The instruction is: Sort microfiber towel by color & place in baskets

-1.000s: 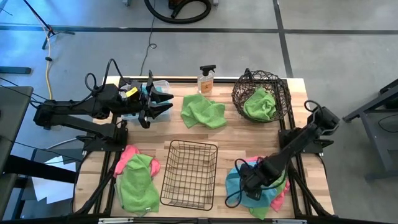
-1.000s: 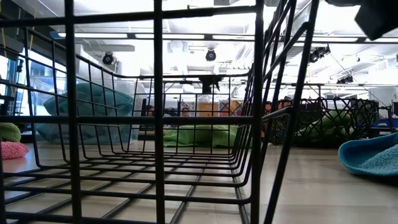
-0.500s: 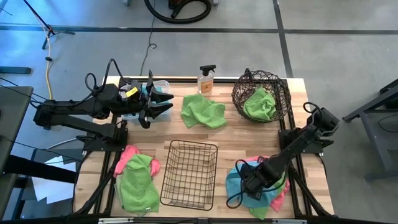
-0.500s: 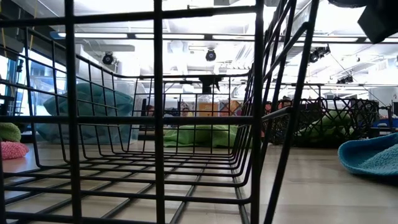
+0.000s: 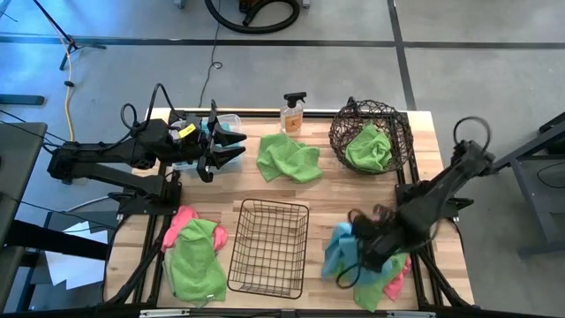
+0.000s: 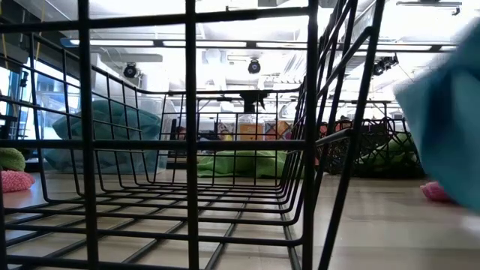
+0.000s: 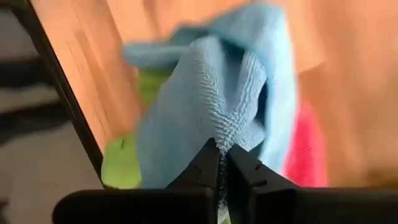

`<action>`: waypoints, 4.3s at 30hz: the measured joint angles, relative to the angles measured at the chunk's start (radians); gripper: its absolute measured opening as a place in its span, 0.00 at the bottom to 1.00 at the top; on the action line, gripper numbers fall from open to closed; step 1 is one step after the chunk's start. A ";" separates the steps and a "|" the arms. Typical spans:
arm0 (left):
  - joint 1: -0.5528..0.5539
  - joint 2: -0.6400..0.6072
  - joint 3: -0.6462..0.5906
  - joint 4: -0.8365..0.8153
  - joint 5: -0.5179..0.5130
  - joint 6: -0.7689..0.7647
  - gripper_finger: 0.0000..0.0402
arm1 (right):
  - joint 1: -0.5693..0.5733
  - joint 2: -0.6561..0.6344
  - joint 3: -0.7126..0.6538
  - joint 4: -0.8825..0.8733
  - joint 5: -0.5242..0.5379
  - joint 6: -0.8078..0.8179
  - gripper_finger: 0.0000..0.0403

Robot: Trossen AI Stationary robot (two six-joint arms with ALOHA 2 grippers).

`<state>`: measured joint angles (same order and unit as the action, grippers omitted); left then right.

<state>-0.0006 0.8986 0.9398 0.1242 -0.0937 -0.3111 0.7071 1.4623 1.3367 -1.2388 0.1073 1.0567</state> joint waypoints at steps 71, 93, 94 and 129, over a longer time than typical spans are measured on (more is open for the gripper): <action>-0.001 0.148 0.002 0.104 0.007 0.217 0.46 | -0.590 -0.338 -0.370 1.498 0.035 -0.860 0.00; 0.000 0.477 0.242 0.106 0.139 0.120 0.72 | -0.567 -0.289 -0.369 1.627 -0.019 -0.857 0.00; 0.000 0.491 0.249 0.109 0.150 0.113 0.72 | -0.567 -0.289 -0.369 1.627 -0.020 -0.857 0.00; 0.011 0.553 0.264 0.123 0.186 0.170 0.01 | -0.568 -0.318 -0.369 1.607 0.087 -0.874 0.12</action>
<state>0.0109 1.4511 1.2041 0.2468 0.0925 -0.1412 0.1395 1.1443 0.9676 0.3682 0.1939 0.1825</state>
